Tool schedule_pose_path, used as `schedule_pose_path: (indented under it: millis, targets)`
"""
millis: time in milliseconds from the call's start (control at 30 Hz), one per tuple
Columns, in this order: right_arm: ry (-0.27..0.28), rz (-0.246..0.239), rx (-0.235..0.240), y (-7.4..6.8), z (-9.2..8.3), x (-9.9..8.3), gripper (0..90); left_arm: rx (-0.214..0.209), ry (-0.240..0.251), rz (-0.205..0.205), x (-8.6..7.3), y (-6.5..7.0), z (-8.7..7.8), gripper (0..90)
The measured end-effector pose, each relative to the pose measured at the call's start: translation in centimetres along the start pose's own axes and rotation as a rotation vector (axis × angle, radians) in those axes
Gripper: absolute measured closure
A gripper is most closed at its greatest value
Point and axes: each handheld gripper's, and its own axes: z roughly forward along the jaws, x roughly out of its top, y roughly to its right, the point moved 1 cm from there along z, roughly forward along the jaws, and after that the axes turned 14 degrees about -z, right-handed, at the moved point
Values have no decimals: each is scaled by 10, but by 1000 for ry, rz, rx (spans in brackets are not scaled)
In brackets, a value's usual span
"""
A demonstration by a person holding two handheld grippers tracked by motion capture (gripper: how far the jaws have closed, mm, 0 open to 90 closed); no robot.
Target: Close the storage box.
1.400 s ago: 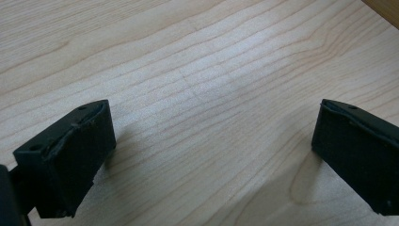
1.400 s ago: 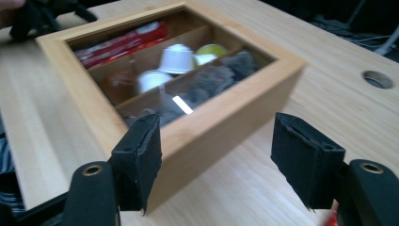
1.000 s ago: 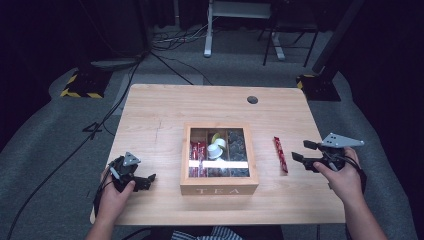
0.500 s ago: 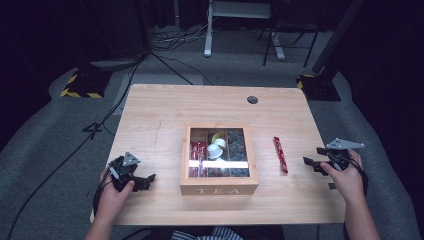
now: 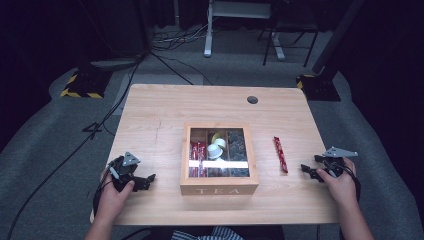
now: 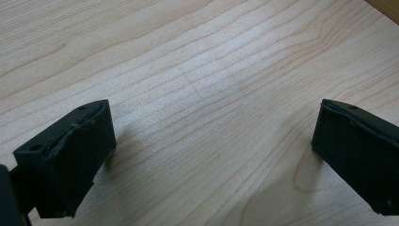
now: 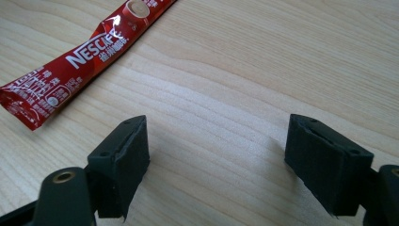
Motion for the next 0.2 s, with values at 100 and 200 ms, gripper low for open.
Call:
schedule_pose_path:
  millis: [100,200]
  targets:
    - [0,3,-23,-3,1,0,174,3,0,0,0,0,0,2]
    - [-1,7,-20,-3,2,0,167,5,-1,0,0,0,0,1]
